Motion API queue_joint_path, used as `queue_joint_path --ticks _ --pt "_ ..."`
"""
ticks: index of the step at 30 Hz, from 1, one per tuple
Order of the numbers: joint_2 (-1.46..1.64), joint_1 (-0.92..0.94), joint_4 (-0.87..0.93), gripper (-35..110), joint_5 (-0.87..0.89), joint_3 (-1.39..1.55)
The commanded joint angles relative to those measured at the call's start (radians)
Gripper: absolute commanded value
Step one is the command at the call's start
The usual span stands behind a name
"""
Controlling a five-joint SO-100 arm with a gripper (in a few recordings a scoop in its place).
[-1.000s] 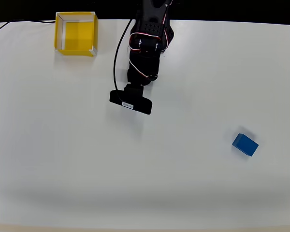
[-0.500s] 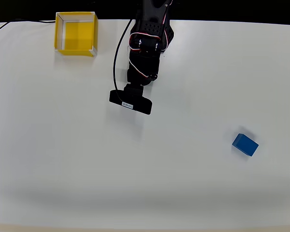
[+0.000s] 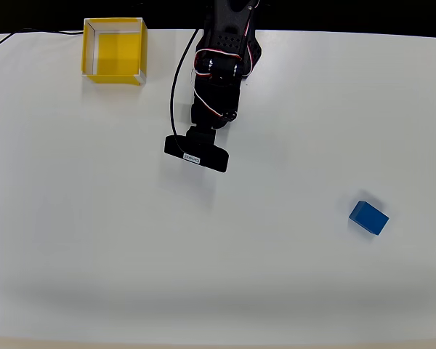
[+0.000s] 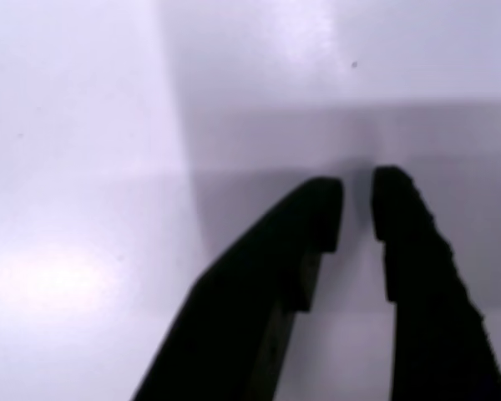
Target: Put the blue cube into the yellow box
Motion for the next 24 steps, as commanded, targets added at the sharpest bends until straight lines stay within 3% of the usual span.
queue_joint_path --ticks 1,24 --pt "0.02 0.011 0.015 0 -0.012 0.026" --pt "0.018 -0.025 0.012 6 -0.003 0.026"
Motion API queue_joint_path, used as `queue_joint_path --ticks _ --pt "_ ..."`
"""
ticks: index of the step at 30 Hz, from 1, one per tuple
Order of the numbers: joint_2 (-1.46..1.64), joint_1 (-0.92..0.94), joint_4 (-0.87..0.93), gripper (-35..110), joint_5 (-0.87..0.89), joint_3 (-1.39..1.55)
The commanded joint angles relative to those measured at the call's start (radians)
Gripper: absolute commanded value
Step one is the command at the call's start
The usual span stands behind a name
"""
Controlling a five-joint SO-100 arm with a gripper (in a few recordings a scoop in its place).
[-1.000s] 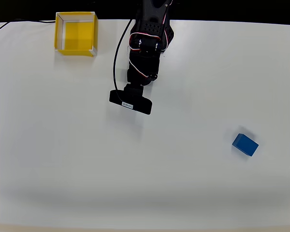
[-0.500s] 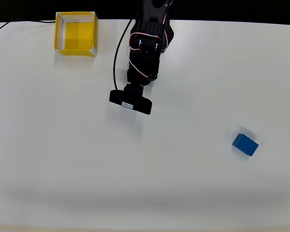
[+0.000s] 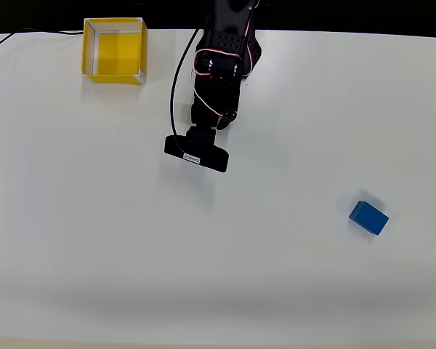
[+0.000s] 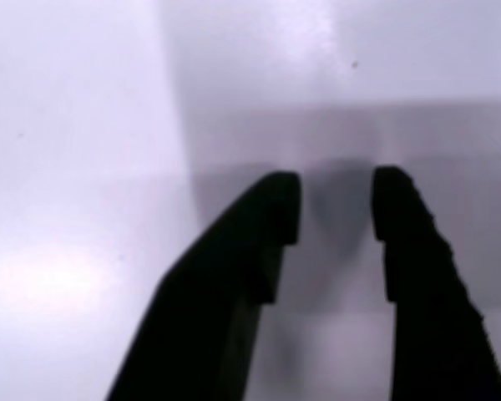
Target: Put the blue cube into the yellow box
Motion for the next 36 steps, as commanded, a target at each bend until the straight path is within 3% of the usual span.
queue_joint_path --ticks 1,6,13,24,28,36 --pt "0.017 -0.014 0.014 7 -0.028 0.026" --pt "-0.028 -0.021 -0.041 16 -0.078 0.002" --pt "-0.419 -0.123 -0.235 30 0.015 -0.348" --pt "-0.811 -0.272 -0.517 33 0.064 -0.753" --pt "-0.922 -0.341 -0.575 44 0.098 -0.868" --pt "-1.147 -0.469 -0.658 51 0.089 -1.074"
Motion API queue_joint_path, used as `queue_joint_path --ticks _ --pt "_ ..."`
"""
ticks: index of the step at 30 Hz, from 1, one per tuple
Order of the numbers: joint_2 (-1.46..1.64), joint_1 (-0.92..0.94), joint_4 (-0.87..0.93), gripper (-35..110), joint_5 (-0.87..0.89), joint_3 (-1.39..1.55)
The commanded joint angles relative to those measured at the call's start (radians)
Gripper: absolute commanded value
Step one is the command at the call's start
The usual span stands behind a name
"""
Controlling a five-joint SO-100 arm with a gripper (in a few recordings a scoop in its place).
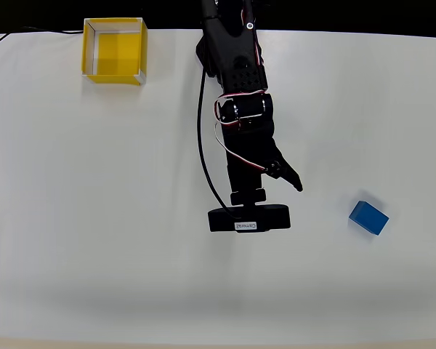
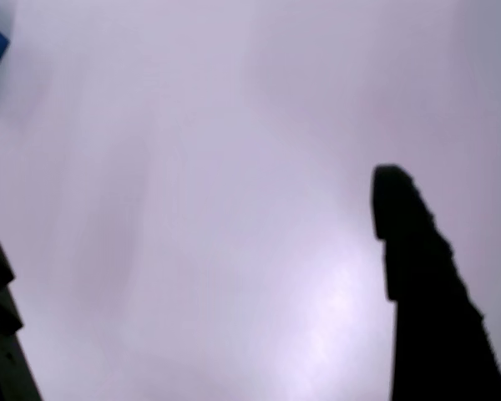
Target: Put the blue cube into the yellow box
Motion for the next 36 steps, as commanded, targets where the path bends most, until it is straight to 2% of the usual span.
queue_joint_path --ticks 1,6,10,20,36 --pt "-0.066 -0.061 -0.064 51 -0.02 -0.193" --pt "-0.222 -0.107 -0.186 54 -0.046 -0.279" --pt "-0.36 -0.141 -0.216 56 -0.06 -0.39" --pt "-0.693 -0.238 -0.178 57 -0.04 -0.719" --pt "-1.065 -0.397 -0.152 58 0.018 -1.042"
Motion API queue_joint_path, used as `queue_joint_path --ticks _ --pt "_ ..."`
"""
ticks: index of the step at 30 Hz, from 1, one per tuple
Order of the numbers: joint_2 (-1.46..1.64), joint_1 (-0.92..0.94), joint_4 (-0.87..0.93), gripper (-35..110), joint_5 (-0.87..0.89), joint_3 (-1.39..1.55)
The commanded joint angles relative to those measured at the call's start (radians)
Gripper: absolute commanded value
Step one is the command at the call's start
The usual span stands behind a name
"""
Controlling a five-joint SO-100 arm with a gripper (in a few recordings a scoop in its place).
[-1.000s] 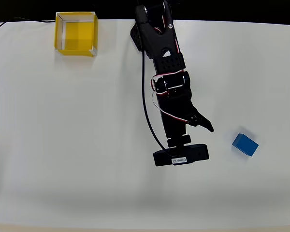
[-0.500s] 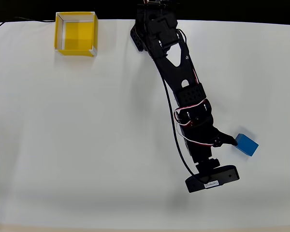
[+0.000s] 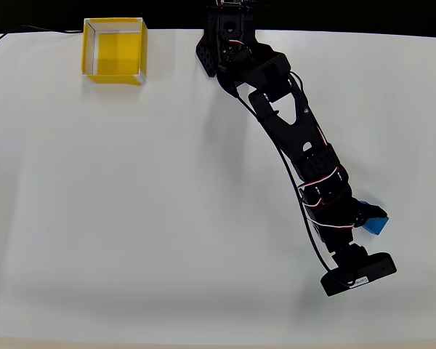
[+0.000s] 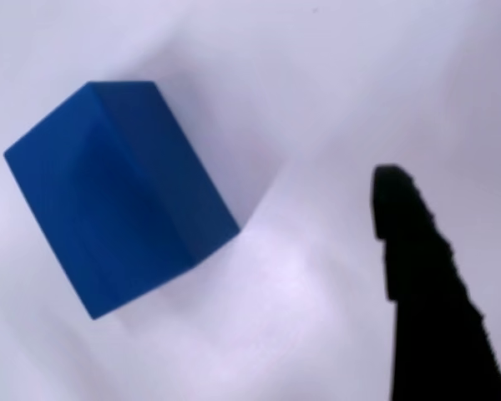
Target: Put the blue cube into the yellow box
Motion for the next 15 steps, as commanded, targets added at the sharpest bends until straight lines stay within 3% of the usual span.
queue_joint_path --ticks 1,15 --pt "0.015 -0.049 0.028 58 0.008 -0.178" --pt "-0.146 -0.149 0.078 57 0.048 -0.321"
